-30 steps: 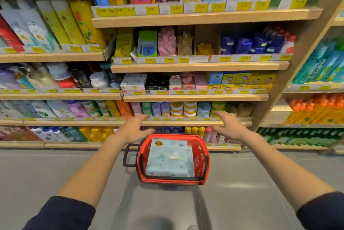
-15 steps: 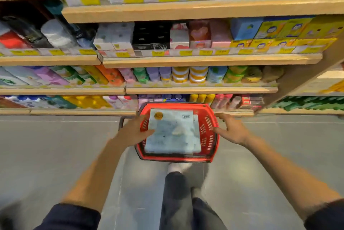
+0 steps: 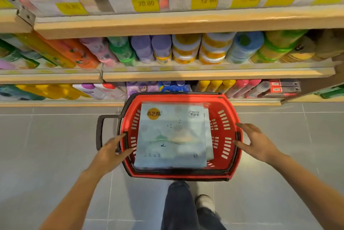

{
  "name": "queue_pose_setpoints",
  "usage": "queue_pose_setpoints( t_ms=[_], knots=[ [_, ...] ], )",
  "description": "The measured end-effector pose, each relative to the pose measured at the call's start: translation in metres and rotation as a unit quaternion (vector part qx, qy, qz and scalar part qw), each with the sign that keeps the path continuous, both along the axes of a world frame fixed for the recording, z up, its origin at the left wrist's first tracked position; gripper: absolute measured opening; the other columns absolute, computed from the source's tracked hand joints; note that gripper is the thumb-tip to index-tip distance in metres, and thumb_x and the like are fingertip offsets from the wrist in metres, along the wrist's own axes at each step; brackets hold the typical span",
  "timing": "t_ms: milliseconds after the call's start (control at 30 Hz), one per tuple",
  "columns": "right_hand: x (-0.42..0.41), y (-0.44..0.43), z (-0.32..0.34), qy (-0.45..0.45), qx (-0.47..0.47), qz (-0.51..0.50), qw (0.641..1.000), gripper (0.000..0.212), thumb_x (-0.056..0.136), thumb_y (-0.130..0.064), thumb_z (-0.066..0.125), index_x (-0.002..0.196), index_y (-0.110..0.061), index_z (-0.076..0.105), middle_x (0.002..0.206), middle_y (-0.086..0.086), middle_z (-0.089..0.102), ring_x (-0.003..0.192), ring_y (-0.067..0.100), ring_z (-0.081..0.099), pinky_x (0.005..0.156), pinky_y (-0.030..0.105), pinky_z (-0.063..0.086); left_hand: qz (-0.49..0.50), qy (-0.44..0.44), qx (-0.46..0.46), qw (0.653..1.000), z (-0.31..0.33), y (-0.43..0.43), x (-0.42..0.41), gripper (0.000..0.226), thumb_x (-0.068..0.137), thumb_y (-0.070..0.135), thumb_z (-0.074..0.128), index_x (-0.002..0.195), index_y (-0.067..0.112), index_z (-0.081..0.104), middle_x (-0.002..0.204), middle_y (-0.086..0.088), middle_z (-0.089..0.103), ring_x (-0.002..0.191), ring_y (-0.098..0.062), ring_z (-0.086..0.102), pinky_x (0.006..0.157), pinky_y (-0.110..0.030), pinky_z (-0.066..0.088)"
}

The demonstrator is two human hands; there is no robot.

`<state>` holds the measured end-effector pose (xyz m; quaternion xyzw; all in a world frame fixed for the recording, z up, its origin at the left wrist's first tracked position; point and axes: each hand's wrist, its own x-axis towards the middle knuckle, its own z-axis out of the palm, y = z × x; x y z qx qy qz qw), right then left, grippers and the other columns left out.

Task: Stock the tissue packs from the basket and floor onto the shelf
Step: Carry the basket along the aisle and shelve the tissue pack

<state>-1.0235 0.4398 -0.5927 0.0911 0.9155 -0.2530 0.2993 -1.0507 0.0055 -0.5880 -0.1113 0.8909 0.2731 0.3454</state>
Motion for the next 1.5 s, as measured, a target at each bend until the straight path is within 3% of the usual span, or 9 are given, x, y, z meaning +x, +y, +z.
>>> queue_pose_setpoints(
  t_ms=[267, 433, 600, 700, 800, 933, 1067, 1333, 1500],
  knots=[
    [0.004, 0.024, -0.11, 0.019, 0.017, -0.08, 0.996, 0.089, 0.068, -0.069, 0.055, 0.143, -0.035, 0.019, 0.155, 0.01, 0.011, 0.141, 0.03, 0.016, 0.105, 0.051, 0.032, 0.011, 0.083, -0.063, 0.995, -0.103, -0.03, -0.01, 0.075, 0.074, 0.052, 0.06, 0.141, 0.037, 0.03, 0.152, -0.014, 0.018, 0.141, -0.029, 0.02, 0.104, -0.053, 0.037],
    [0.013, 0.021, -0.141, 0.067, -0.052, -0.119, 0.989, 0.089, 0.059, -0.072, 0.048, 0.137, -0.046, 0.015, 0.14, 0.001, 0.034, 0.12, 0.02, 0.042, 0.1, 0.042, 0.038, 0.053, 0.106, -0.028, 0.993, -0.134, -0.022, -0.014, 0.099, 0.049, 0.067, 0.052, 0.14, 0.033, 0.033, 0.122, -0.014, 0.038, 0.106, -0.034, 0.049, 0.1, -0.049, 0.04],
    [0.015, 0.009, -0.159, 0.149, -0.085, -0.171, 0.97, 0.081, 0.072, -0.034, 0.068, 0.136, -0.046, 0.02, 0.132, 0.008, 0.046, 0.108, 0.014, 0.046, 0.094, 0.045, 0.045, 0.073, 0.193, -0.018, 0.978, -0.149, -0.025, -0.016, 0.086, 0.053, 0.064, 0.054, 0.134, 0.039, 0.041, 0.099, -0.008, 0.044, 0.083, -0.022, 0.051, 0.086, -0.037, 0.043],
    [0.01, 0.003, -0.16, 0.193, -0.081, -0.189, 0.959, 0.069, 0.076, -0.048, 0.063, 0.127, -0.057, 0.018, 0.118, 0.008, 0.05, 0.102, 0.016, 0.048, 0.087, 0.043, 0.049, 0.077, 0.207, 0.001, 0.975, -0.151, -0.028, -0.022, 0.075, 0.059, 0.059, 0.054, 0.131, 0.048, 0.037, 0.088, 0.0, 0.045, 0.083, -0.026, 0.052, 0.08, -0.041, 0.046],
    [0.006, 0.003, -0.158, 0.188, -0.078, -0.209, 0.957, 0.068, 0.062, -0.081, 0.044, 0.122, -0.067, 0.016, 0.109, 0.0, 0.046, 0.094, 0.015, 0.051, 0.079, 0.034, 0.048, 0.083, 0.23, -0.002, 0.97, -0.153, -0.028, -0.023, 0.067, 0.07, 0.038, 0.071, 0.129, 0.047, 0.039, 0.085, -0.003, 0.045, 0.074, -0.021, 0.05, 0.074, -0.034, 0.045],
    [0.002, 0.004, -0.151, 0.193, -0.08, -0.193, 0.959, 0.063, 0.079, -0.043, 0.06, 0.113, -0.075, 0.017, 0.105, 0.003, 0.049, 0.091, 0.021, 0.055, 0.079, 0.047, 0.054, 0.073, 0.244, -0.02, 0.967, -0.152, -0.027, -0.021, 0.067, 0.078, 0.009, 0.069, 0.128, 0.043, 0.041, 0.085, -0.009, 0.044, 0.062, -0.018, 0.046, 0.062, -0.016, 0.041],
    [-0.001, 0.008, -0.122, 0.193, -0.083, -0.185, 0.96, 0.057, 0.077, -0.053, 0.06, 0.116, -0.069, 0.021, 0.108, 0.001, 0.049, 0.089, 0.019, 0.058, 0.074, 0.042, 0.056, 0.085, 0.244, -0.004, 0.966, -0.132, -0.032, -0.012, 0.065, 0.079, 0.01, 0.067, 0.125, 0.049, 0.041, 0.089, -0.014, 0.047, 0.057, -0.024, 0.049, 0.056, -0.01, 0.046],
    [0.0, 0.005, -0.01, 0.214, -0.106, -0.143, 0.96, 0.065, 0.083, -0.02, 0.062, 0.123, -0.059, 0.029, 0.112, 0.005, 0.054, 0.096, 0.023, 0.06, 0.082, 0.043, 0.054, 0.113, 0.284, 0.012, 0.952, -0.014, -0.051, 0.026, 0.076, 0.077, 0.017, 0.071, 0.109, 0.076, 0.036, 0.088, -0.013, 0.051, 0.059, -0.037, 0.058, 0.06, -0.032, 0.049],
    [-0.007, -0.013, 0.11, 0.263, -0.113, -0.073, 0.955, 0.06, 0.081, -0.014, 0.067, 0.133, -0.03, 0.041, 0.117, 0.001, 0.053, 0.109, 0.016, 0.05, 0.083, 0.014, 0.033, 0.145, 0.325, -0.001, 0.935, 0.11, -0.065, 0.064, 0.073, 0.076, 0.016, 0.072, 0.101, 0.077, 0.04, 0.088, -0.011, 0.056, 0.054, -0.022, 0.054, 0.061, -0.024, 0.045]
  ],
)
